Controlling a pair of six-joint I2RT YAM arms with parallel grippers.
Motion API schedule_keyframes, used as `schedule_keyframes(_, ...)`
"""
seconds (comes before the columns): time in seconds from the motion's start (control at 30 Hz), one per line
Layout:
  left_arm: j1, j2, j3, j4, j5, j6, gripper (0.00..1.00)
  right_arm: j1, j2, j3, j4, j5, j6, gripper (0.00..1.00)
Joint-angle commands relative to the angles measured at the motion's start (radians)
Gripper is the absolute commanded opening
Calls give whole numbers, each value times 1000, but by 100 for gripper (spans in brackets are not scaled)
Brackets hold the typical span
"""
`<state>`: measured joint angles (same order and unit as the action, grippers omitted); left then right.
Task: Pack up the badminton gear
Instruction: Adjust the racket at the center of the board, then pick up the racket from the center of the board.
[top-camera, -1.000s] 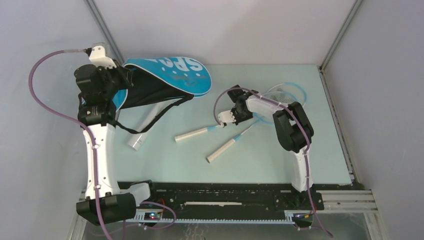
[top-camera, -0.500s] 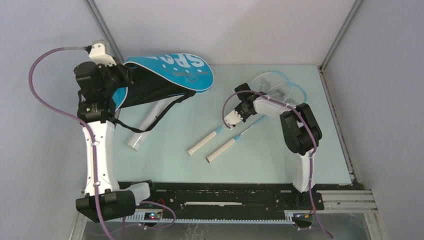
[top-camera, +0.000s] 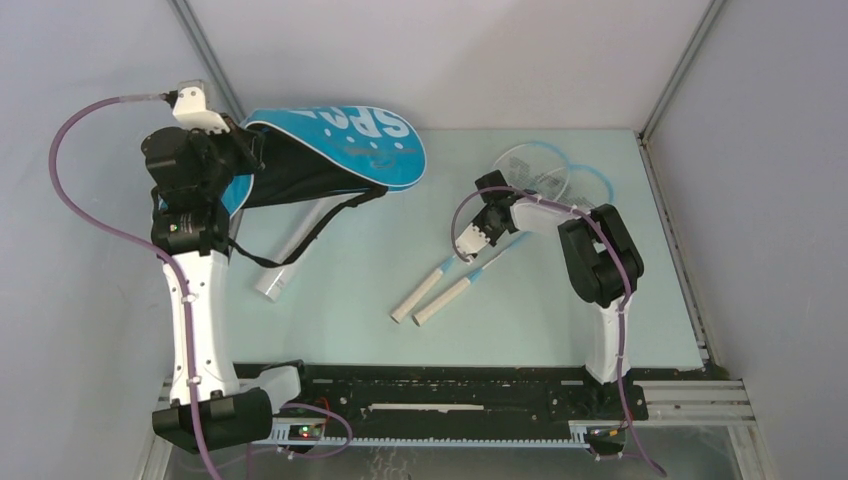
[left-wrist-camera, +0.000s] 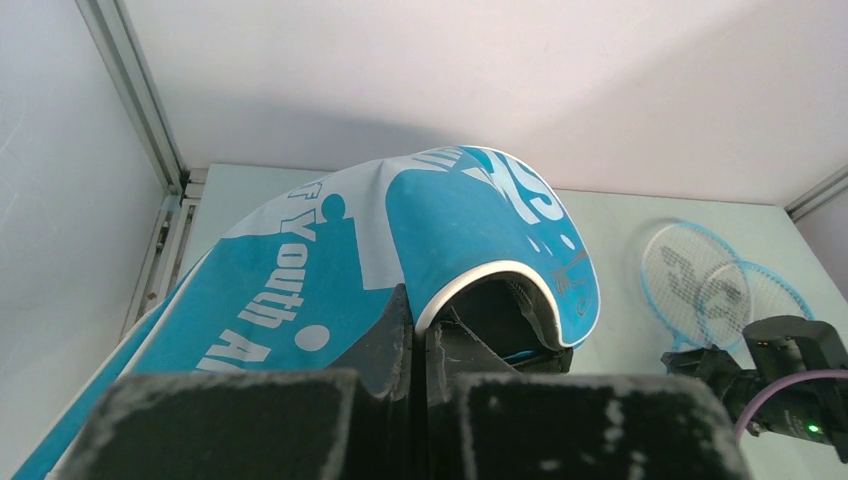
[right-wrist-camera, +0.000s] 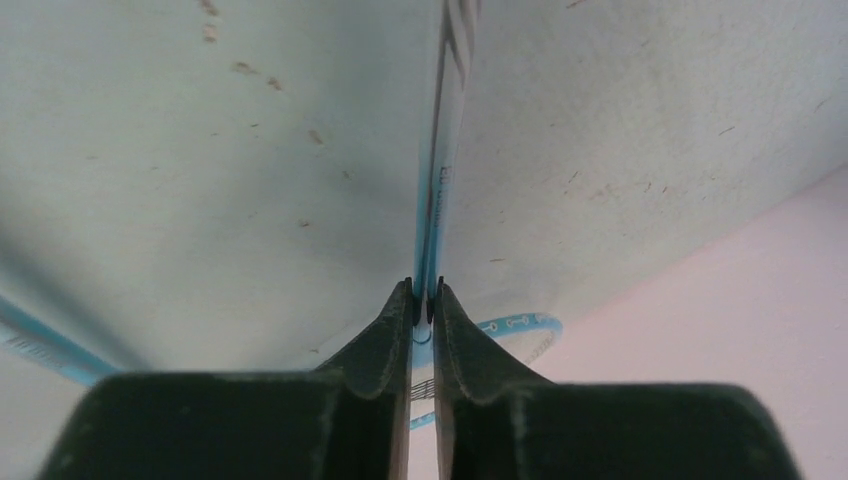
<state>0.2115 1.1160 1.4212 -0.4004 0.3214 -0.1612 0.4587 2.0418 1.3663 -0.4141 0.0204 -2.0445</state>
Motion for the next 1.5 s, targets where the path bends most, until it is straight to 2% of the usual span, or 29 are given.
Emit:
schedule_keyframes(0.0, -10, -24, 15, 92, 46, -36, 0, -8, 21, 0, 100, -10, -265, 26)
schedule_keyframes(0.03, -13, -23, 15, 92, 48, -35, 0, -7, 21, -3, 115, -8, -257, 38)
schedule_keyframes(0.07, -15, -20, 16, 92, 49, -34, 0, -5, 19, -7, 128, -9, -244, 45)
schedule_keyframes(0.2, -20, -15, 19, 91, 50, -23, 0, 8, -4, 0, 156, -10, -116, 55)
schedule_keyframes(0.3, -21, -16, 23, 89, 54, -20, 0, 21, -36, 14, 152, -10, 21, 72)
schedule_keyframes(0.4, -21, -20, 23, 90, 55, -12, 0, 38, -72, 90, 50, -10, 244, 85)
schedule_keyframes(0.47, -21, -24, 21, 90, 57, -9, 0, 46, -100, 162, -55, -47, 448, 88)
schedule_keyframes(0.67, -21, -43, 15, 90, 27, -27, 0, 64, -213, 175, -135, -78, 921, 88)
schedule_keyframes(0.8, -21, -51, 8, 101, 18, -54, 0, 56, -231, 191, -129, -55, 1338, 88)
schedule_keyframes(0.93, -20, -53, -2, 111, 24, -76, 0, 30, -172, 266, -166, 6, 1806, 87)
schedule_keyframes(1.1, -20, -50, -7, 110, 19, -93, 0, -78, -35, 300, -250, -148, 2320, 83)
schedule_keyframes(1.2, -22, -56, -16, 110, 15, -97, 0, -111, 36, 281, -251, -197, 2449, 76)
schedule_keyframes(1.47, -21, -80, -50, 121, 0, -83, 0, -103, 64, 228, -168, -125, 2481, 77)
